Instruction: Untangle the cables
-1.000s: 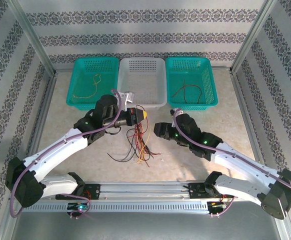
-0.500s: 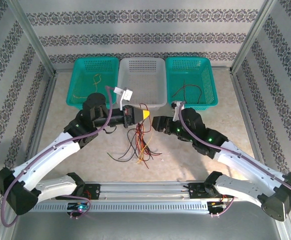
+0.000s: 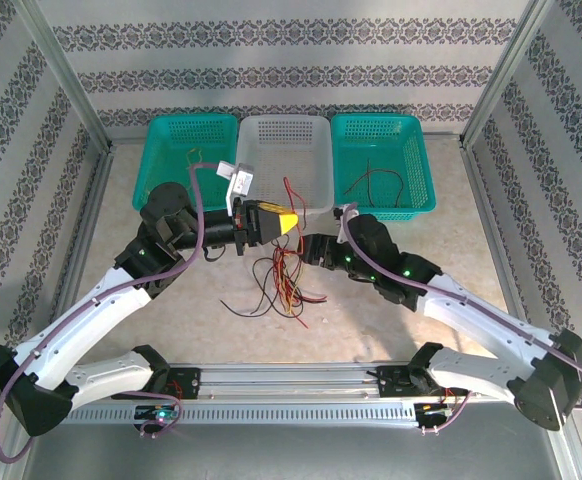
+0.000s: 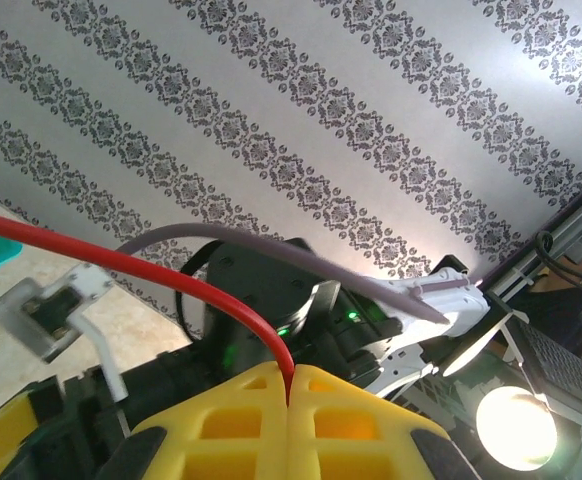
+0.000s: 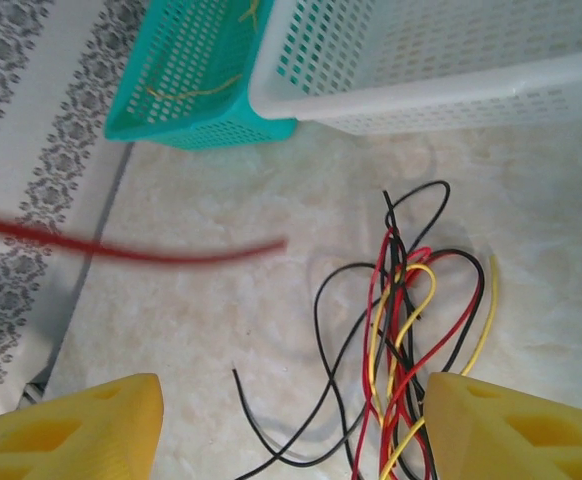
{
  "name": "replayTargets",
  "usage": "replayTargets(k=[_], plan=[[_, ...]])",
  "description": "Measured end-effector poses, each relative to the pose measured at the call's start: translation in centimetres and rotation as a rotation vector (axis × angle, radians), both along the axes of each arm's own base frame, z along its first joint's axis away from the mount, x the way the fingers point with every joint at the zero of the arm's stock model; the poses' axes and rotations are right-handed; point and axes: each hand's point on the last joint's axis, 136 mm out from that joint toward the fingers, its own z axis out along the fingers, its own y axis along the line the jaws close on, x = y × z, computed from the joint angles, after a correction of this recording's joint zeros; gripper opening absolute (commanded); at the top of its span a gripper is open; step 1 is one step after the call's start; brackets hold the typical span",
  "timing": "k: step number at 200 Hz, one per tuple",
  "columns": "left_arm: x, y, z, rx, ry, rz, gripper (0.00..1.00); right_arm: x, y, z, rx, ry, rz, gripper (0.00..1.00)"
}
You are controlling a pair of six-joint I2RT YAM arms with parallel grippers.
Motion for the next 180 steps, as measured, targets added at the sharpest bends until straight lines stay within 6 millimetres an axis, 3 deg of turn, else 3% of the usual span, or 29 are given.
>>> replayTargets(k=[32,67,93,113,125,180], plan=[[0.1,0.0,-0.2,-0.011,-0.014,0.002,0.00,-0.9,-1.5,4.2,0.077,-0.108,-0.009,0.70],[1.1,-0.1,-2.7,0.009,0.030,0.035,0.00,-2.1,-2.2,7.4,0.139,-0.198,0.010,0.68],[1.6,-0.2,-3.8,0.012,0.067,0.036,0.00,-2.9,-1.7,8.0,0.142,-0.226,0.046,0.68],[1.5,-0.5,-3.8,-0.008,0.085,0.012,0.00,-2.9,-1.7,8.3,0.119,-0.238,0.046,0.75],[1.3,-0.6,-3.7,-0.018,0.089,-0.009,0.00,-2.5,-1.7,8.5,0.098,-0.242,0.038,0.80],[-0.2,-0.8,-3.0,-0.039,0.091,-0.098,0.00,0.8,-1.3,7.8,-0.018,-0.236,0.011,0.77]])
